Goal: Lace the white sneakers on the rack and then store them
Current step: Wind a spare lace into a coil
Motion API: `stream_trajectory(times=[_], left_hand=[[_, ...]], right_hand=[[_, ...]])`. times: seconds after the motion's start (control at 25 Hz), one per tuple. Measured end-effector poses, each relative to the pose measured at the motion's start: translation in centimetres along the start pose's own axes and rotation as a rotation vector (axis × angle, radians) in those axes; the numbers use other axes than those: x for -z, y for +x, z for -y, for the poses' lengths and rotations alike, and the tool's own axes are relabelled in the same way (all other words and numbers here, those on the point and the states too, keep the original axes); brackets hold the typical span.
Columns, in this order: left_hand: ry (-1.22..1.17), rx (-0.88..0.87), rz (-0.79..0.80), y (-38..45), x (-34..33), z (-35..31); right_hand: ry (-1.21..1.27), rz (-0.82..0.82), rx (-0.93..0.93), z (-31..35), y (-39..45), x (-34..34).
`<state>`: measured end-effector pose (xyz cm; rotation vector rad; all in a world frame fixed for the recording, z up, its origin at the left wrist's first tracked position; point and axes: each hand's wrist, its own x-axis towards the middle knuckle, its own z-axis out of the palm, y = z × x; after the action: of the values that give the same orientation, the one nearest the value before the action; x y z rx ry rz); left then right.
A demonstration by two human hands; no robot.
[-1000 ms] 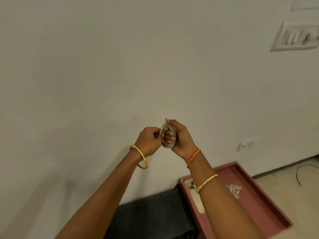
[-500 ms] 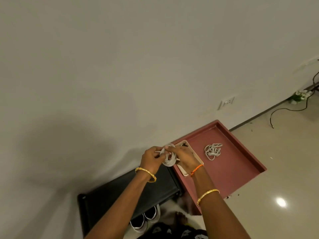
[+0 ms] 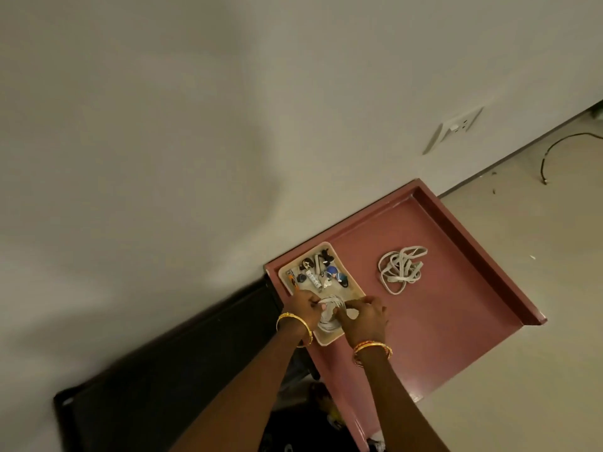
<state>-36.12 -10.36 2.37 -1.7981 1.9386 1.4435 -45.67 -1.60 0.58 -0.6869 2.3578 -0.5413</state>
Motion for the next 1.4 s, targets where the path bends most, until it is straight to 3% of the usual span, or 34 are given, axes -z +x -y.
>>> stream_trajectory(times=[0.12,0.36,0.52,0.6,0.8,1.0,1.08,1.2,1.4], left_hand=[[0.245,-0.047,0.000,2.7,-1.5,1.0],[0.739,-0.157,0.065,4.1,-3.4,1.3],[0.729,-0.173,-0.025,3.1,-3.4,1.1],[0.602,-0.134,-0.067,2.4,-3.4,1.7],[0.305,-0.154,-0.159,0.7,-4.0,3.6],[0.226,-0.165,-0.163,0.6,-3.9,3.6],[0.152,-0.141,-0.144,0.5,-3.2,3.1],[-0.095,-0.163,-0.101,-0.8,-1.1,0.3],[-0.430,-0.341,0.165,-4.6,5.9,-5.4]], right_hand=[[-0.244,-0.168,0.110,-1.2,0.6,-2.9],[-0.254,-0.142,0.136,-2.9,0.9,-5.8],[-0.037,-0.379,0.052,-3.1,3.3,-2.3],[0.136,-0.401,-0.016,-3.9,6.3,0.7],[-0.163,-0.065,0.068,-6.9,11.7,2.4],[0.002,-0.155,0.073,-7.4,12.1,3.3],[0.140,-0.124,-0.042,-6.1,11.8,5.3],[0.507,0.135,-0.153,-1.1,9.8,10.3],[0.822,0.721,0.047,12.0,1.4,19.8]])
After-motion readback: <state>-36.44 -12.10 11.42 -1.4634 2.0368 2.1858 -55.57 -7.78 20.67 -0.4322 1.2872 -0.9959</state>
